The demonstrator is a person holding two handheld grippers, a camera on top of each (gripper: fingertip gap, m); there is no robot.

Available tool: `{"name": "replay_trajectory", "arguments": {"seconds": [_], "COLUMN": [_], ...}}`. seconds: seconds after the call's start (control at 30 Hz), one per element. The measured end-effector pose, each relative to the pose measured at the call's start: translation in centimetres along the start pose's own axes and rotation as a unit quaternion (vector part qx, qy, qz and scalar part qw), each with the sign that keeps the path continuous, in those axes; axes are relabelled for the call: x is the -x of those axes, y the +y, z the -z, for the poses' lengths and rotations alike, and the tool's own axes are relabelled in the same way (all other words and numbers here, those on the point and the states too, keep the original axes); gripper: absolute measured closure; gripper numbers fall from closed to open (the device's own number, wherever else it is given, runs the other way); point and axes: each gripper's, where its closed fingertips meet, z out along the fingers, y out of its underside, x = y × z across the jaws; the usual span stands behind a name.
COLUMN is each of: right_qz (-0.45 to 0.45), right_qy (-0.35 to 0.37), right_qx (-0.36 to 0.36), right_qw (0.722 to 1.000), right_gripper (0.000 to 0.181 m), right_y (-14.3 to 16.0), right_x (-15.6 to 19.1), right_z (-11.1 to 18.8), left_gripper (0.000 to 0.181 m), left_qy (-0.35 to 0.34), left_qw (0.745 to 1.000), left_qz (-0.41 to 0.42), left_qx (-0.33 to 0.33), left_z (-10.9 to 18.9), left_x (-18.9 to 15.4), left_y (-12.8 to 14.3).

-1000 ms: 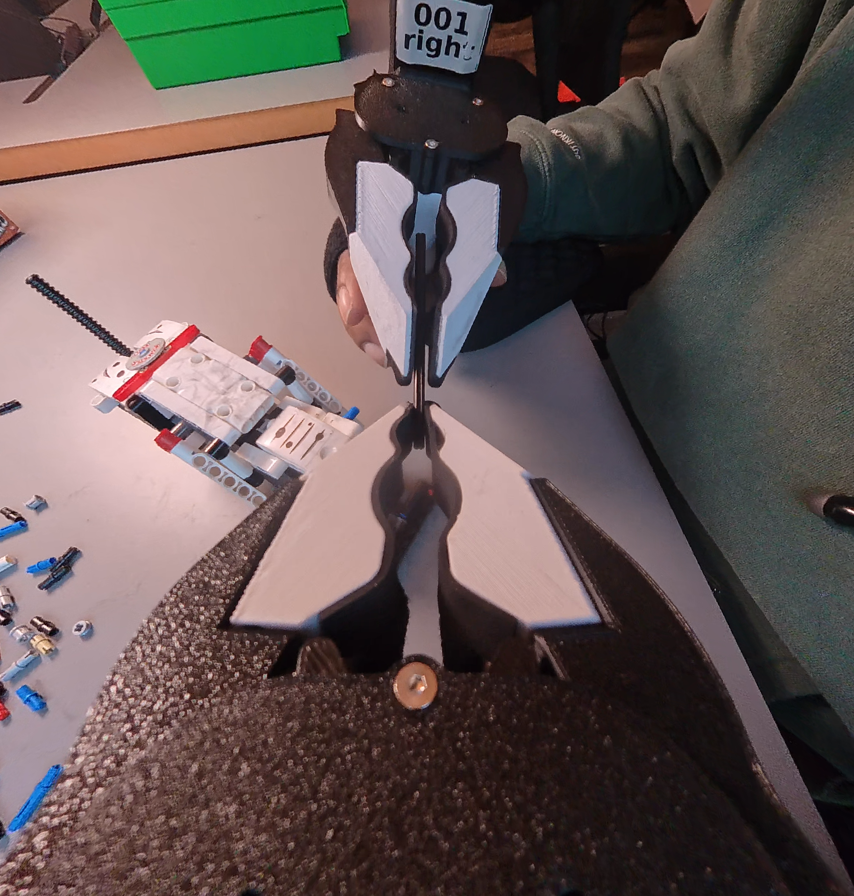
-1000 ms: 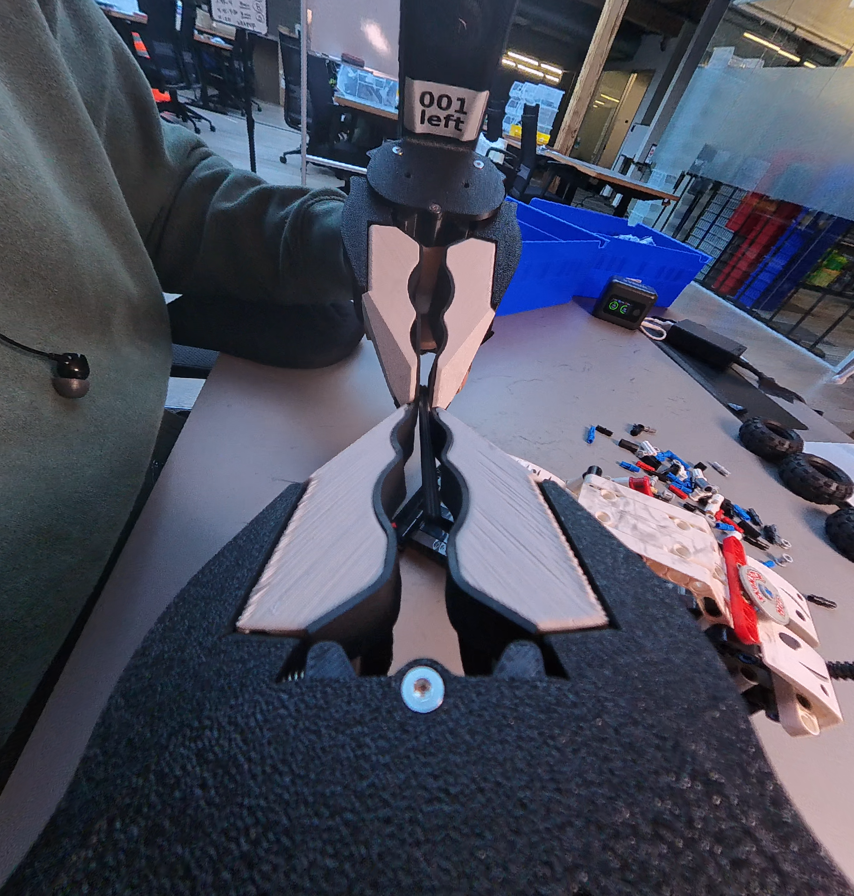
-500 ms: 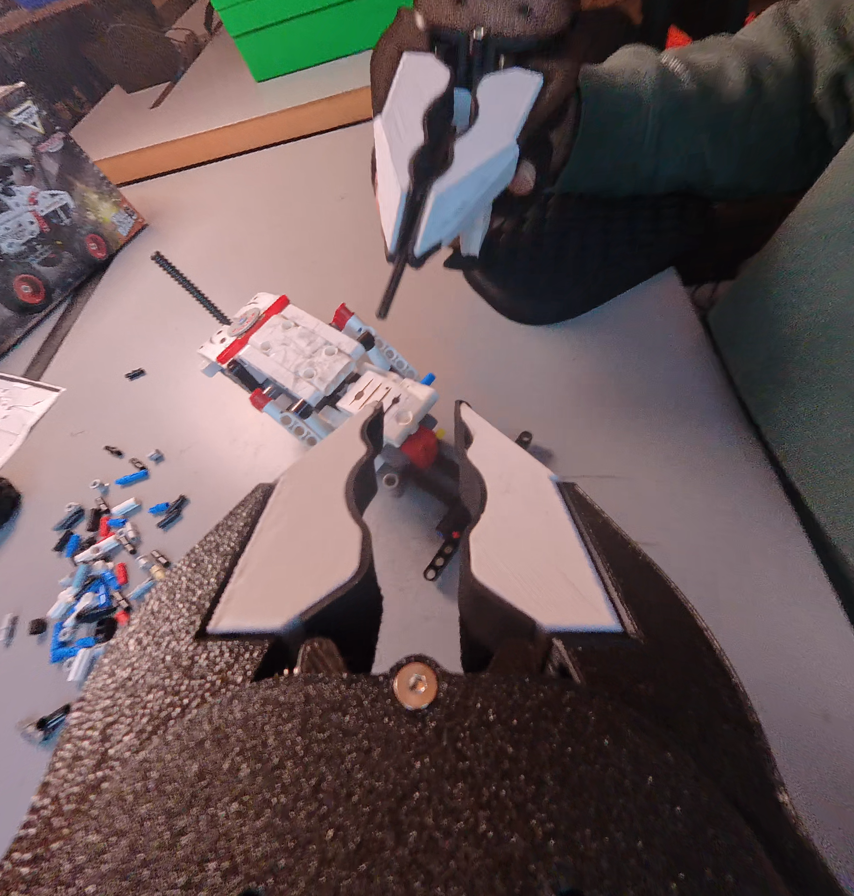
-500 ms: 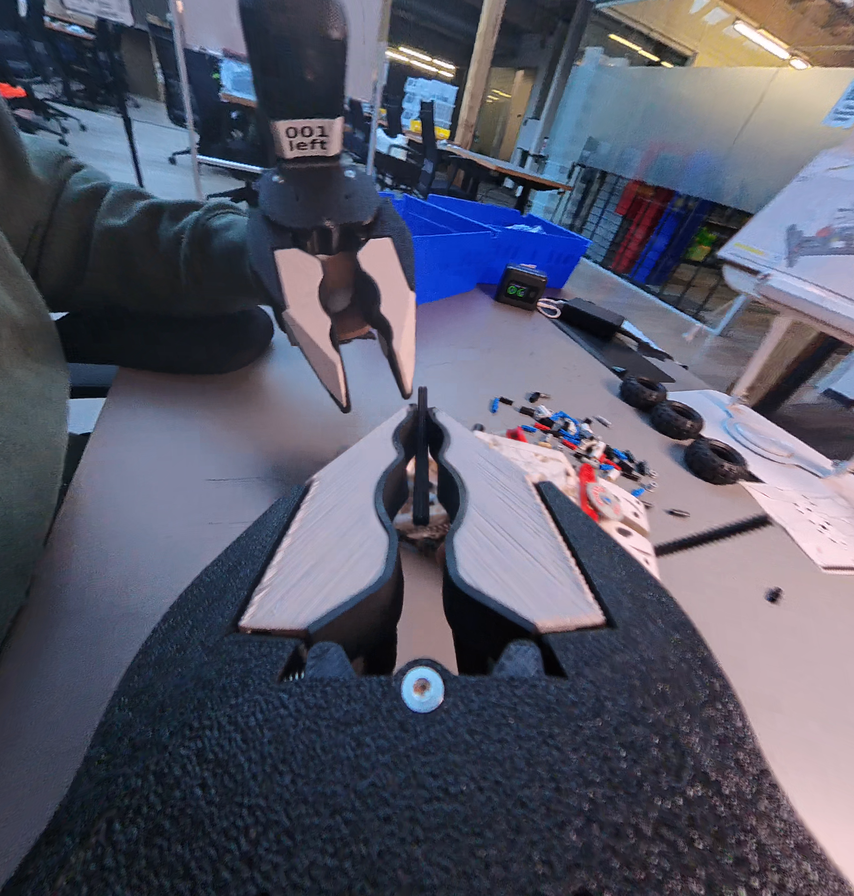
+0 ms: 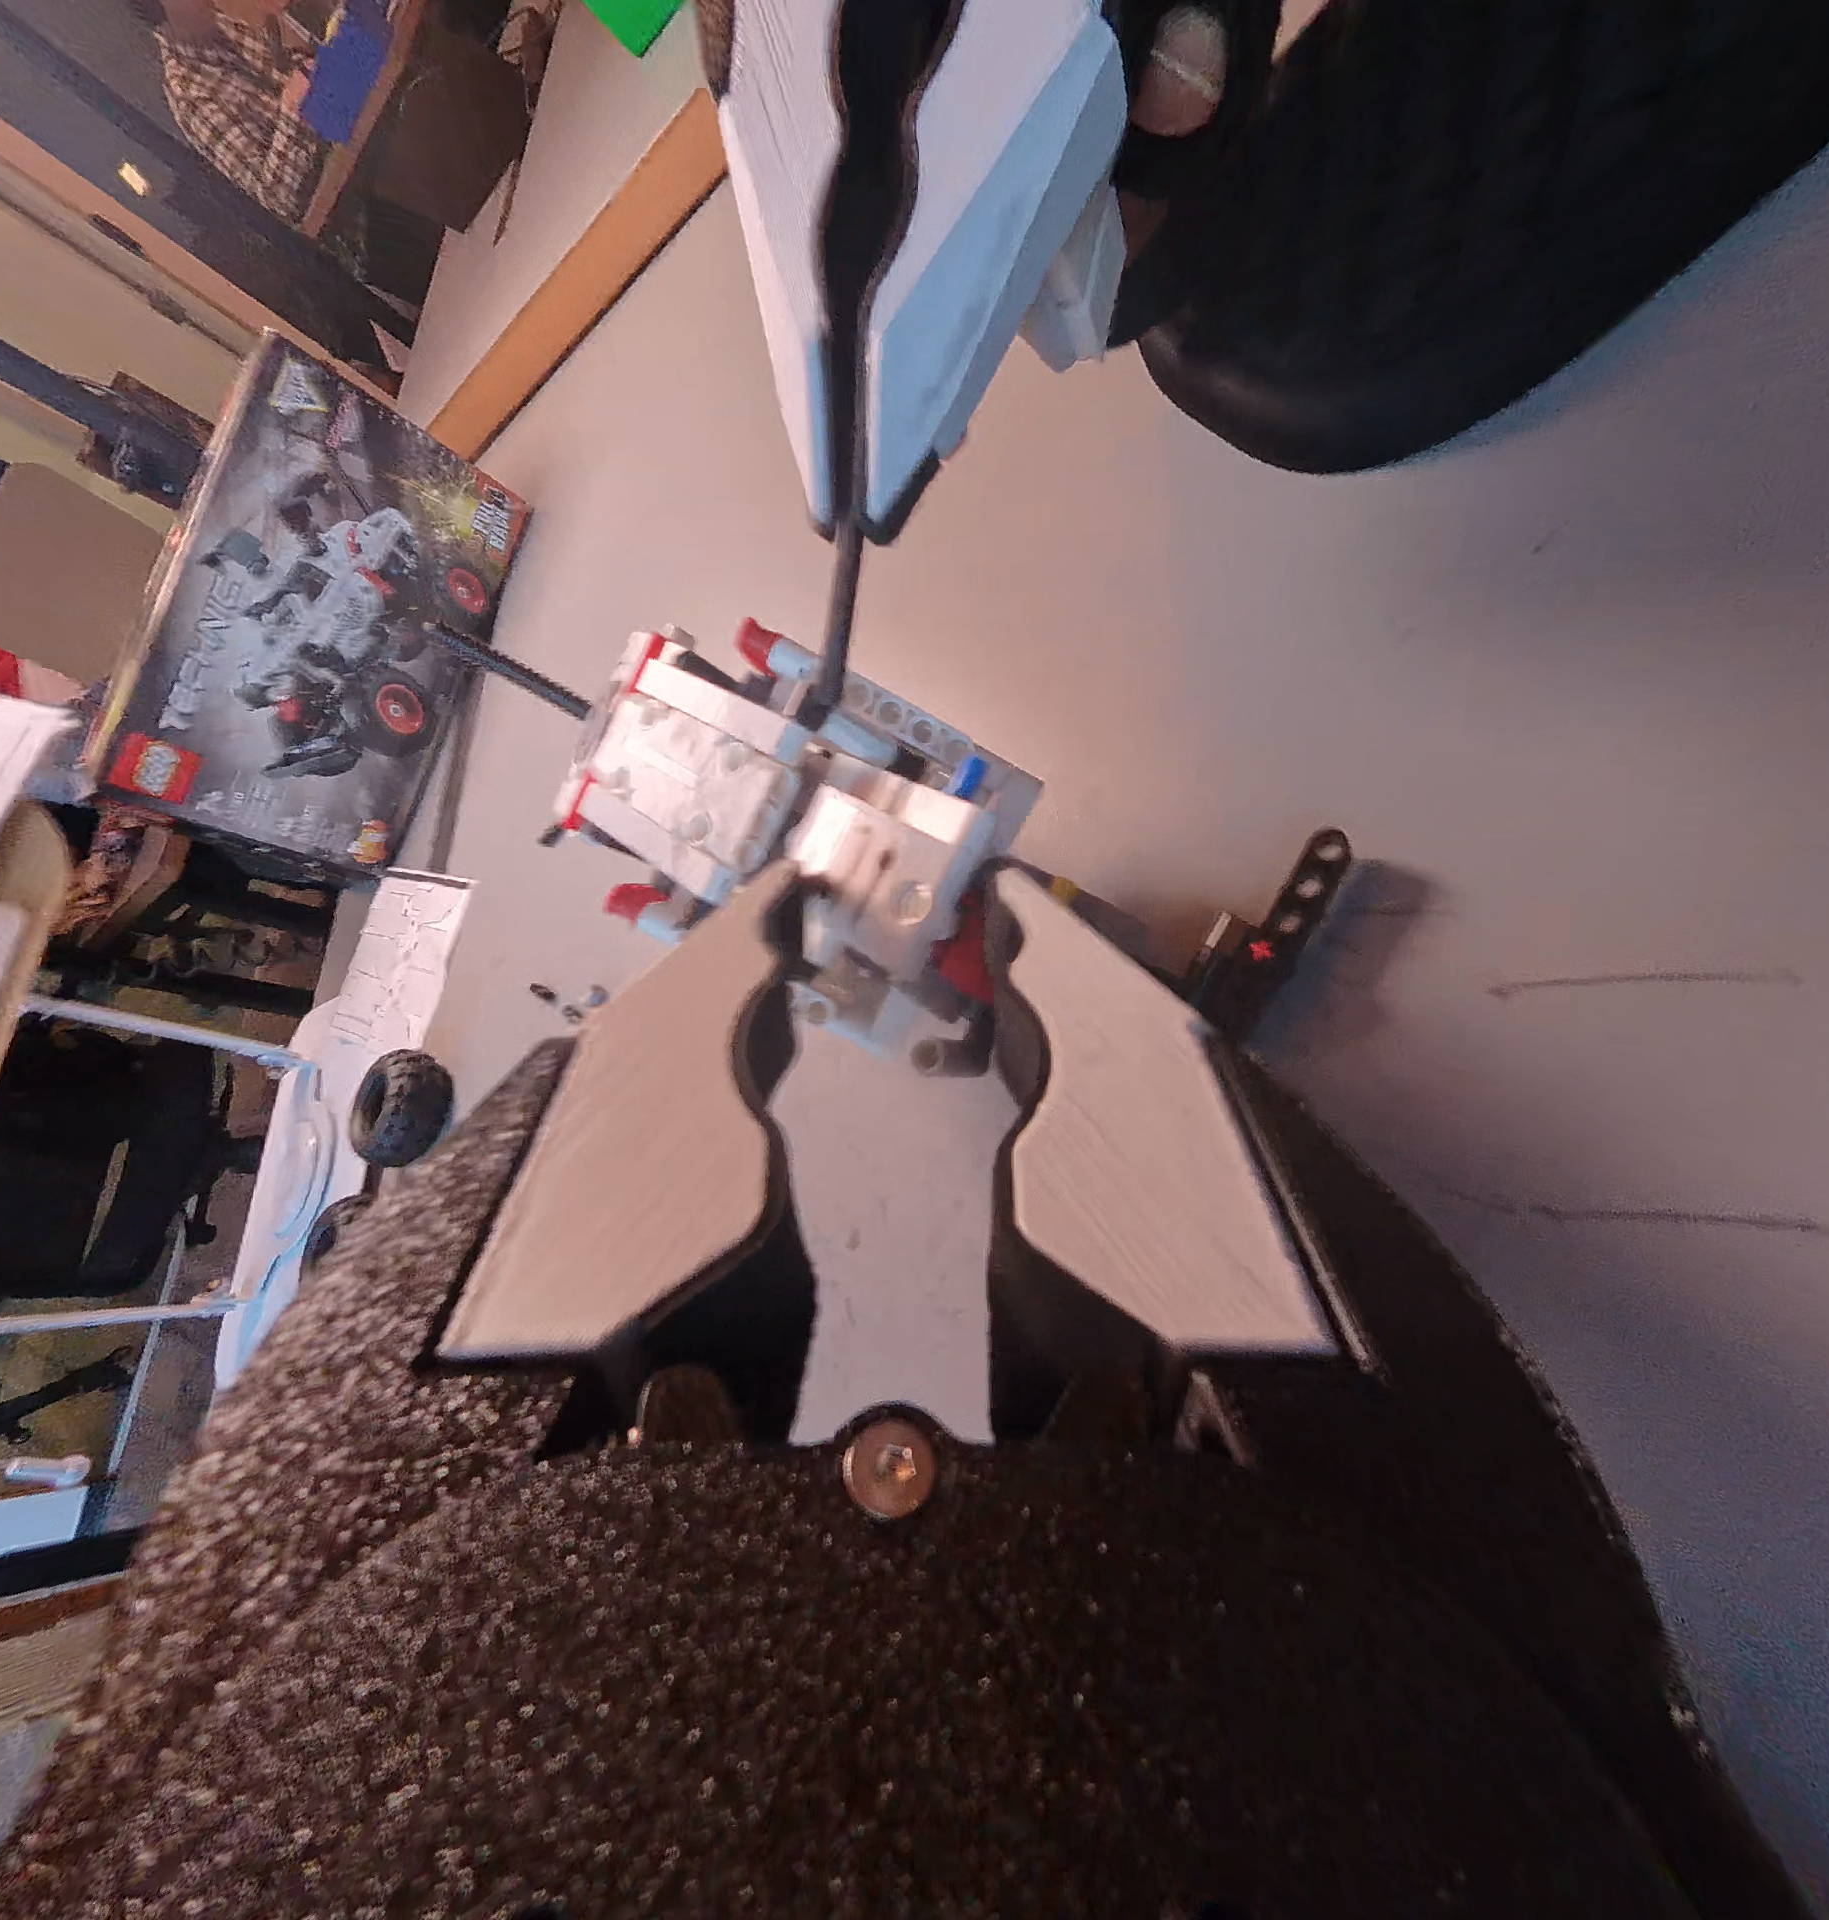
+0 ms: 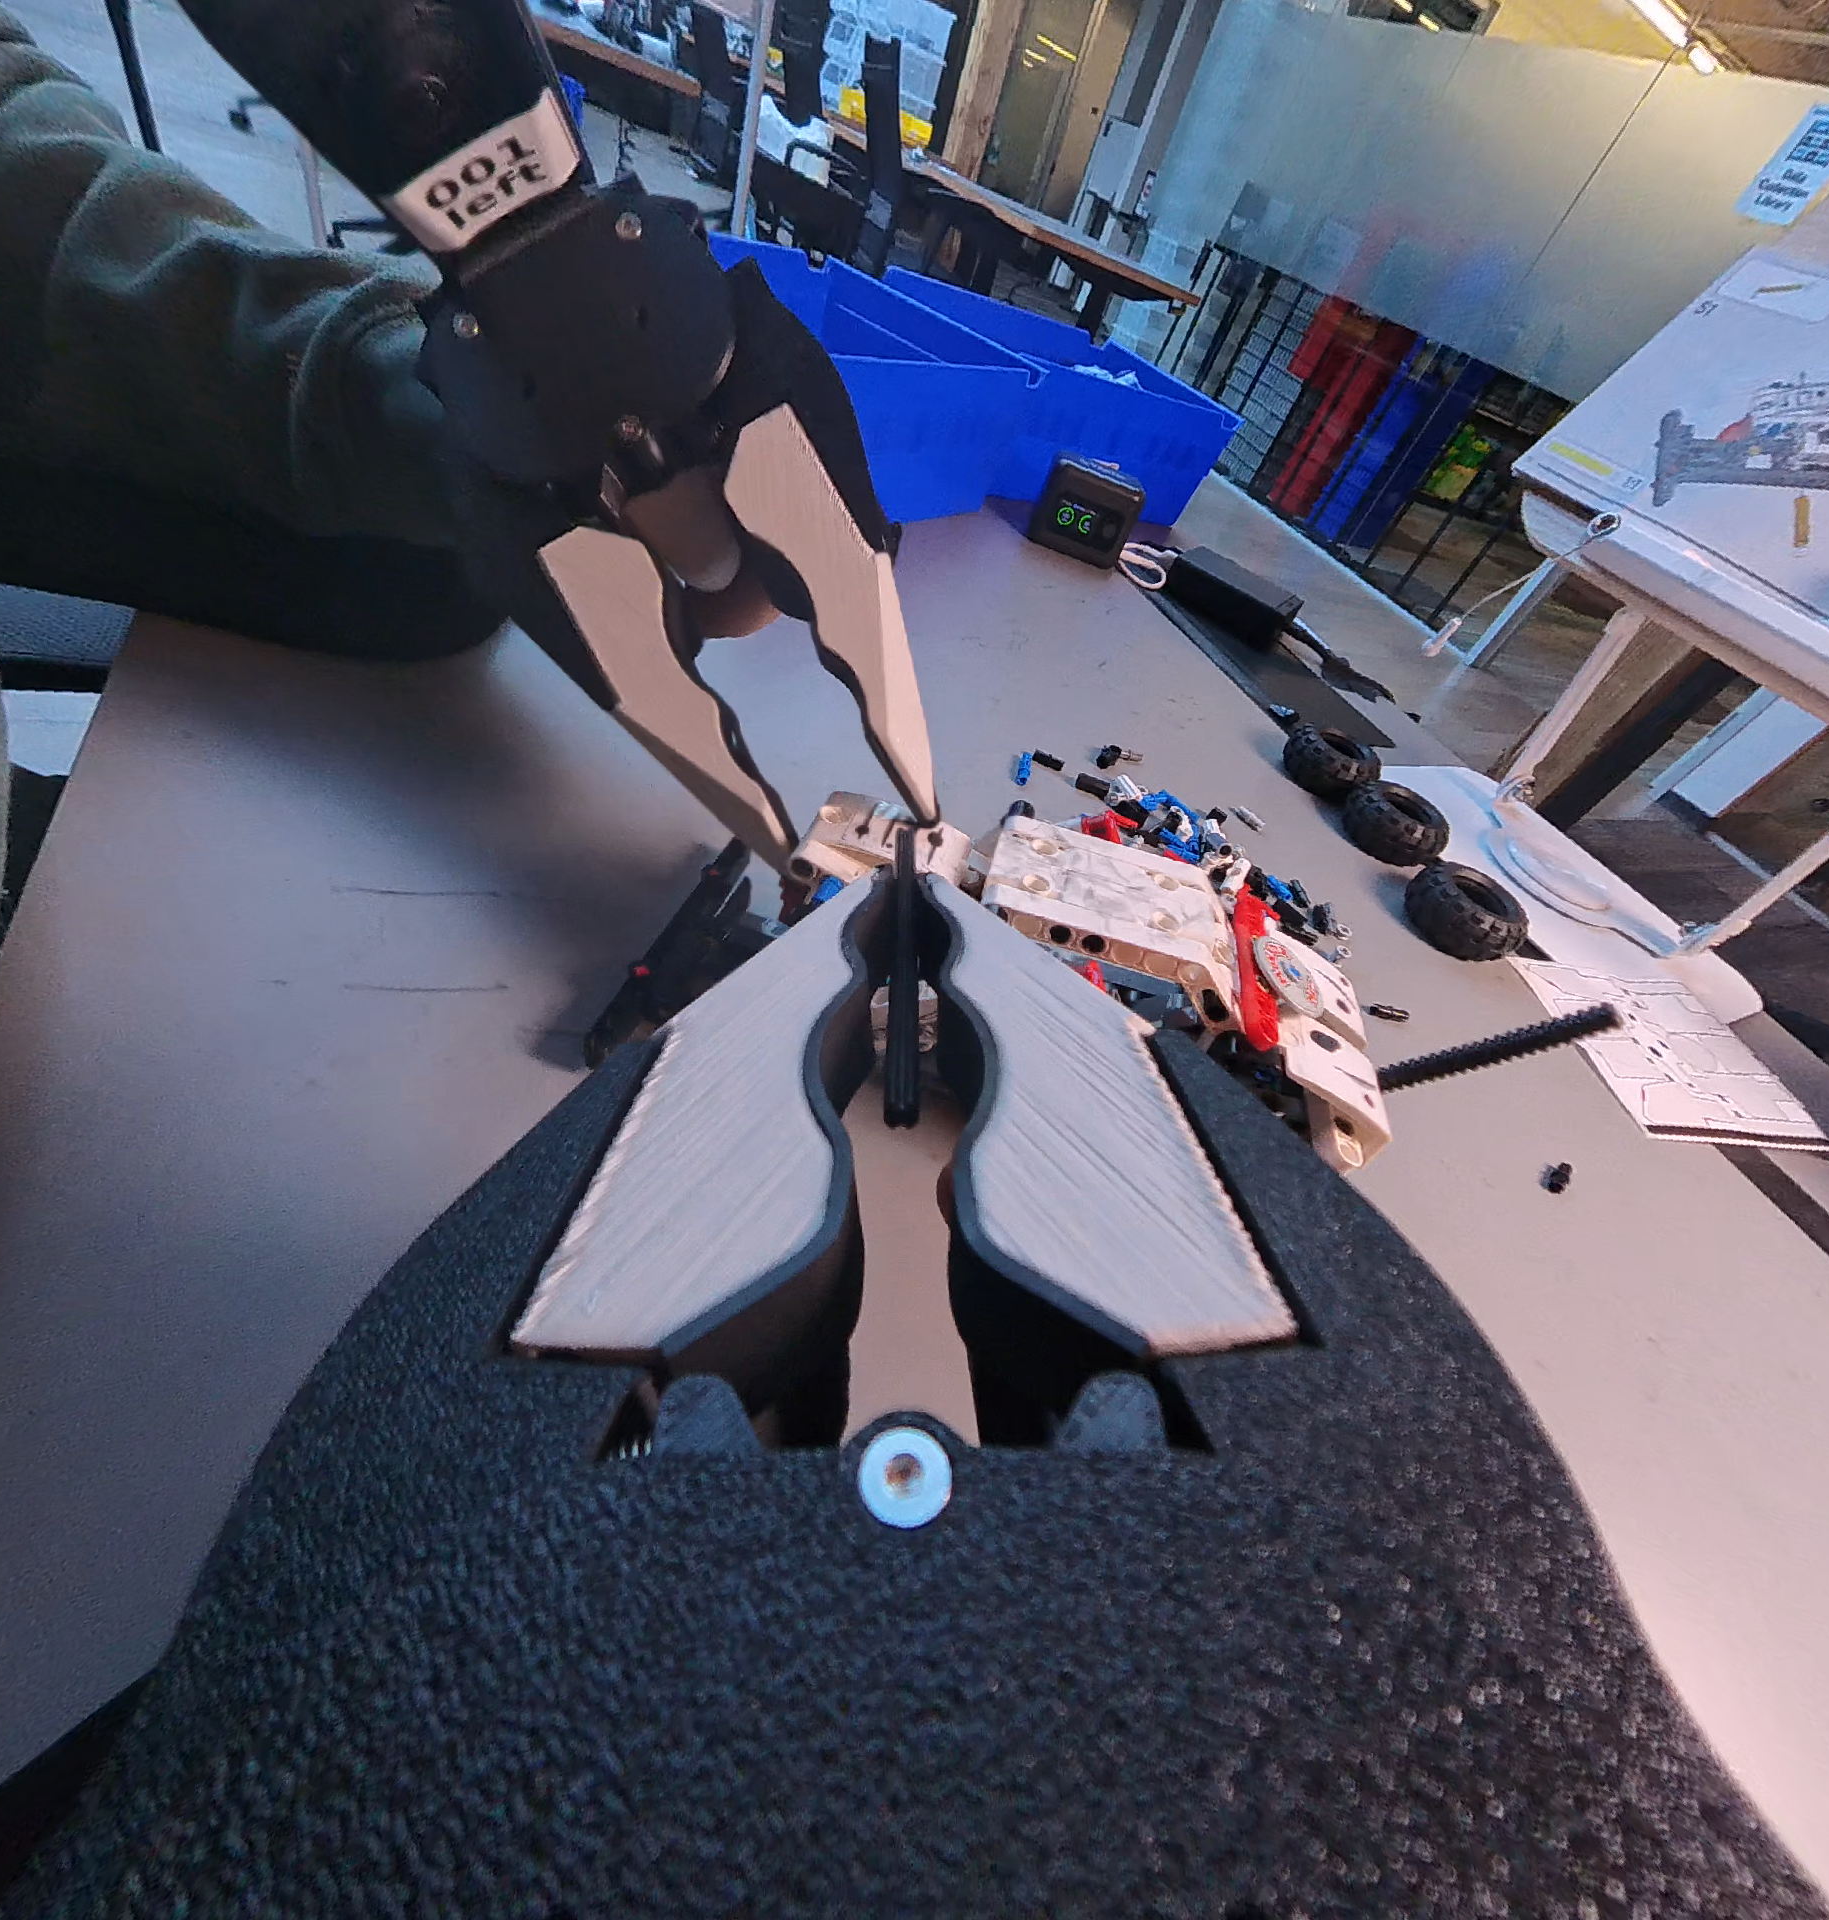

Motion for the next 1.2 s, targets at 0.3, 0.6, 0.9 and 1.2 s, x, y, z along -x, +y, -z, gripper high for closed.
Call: {"name": "replay_trajectory", "arguments": {"seconds": [0.3,0.6,0.9,1.2], "right_qz": [0.01,0.035,0.056,0.087], "right_qy": [0.013,-0.021,-0.122,-0.233], "right_qx": [0.003,0.062,0.213,0.348], "right_qw": [1.0,0.997,0.968,0.904], "right_gripper": [0.179,0.179,0.18,0.18], "right_y": [-0.1,-0.5,0.5,0.3], "right_x": [-0.2,0.0,-0.7,-0.7], "right_z": [-0.2,-1.9,-3.1,-4.0], "left_gripper": [0.159,0.168,0.165,0.155], "left_qy": [0.021,0.073,0.114,0.126], "left_qw": [0.988,0.971,0.956,0.947], "left_qz": [0.131,0.2,0.249,0.276], "left_qx": [-0.074,-0.112,-0.108,-0.104], "left_z": [1.6,2.3,1.6,1.7], "left_x": [1.5,0.6,-0.3,-0.3], "left_y": [-0.3,0.6,1.2,1.1]}}
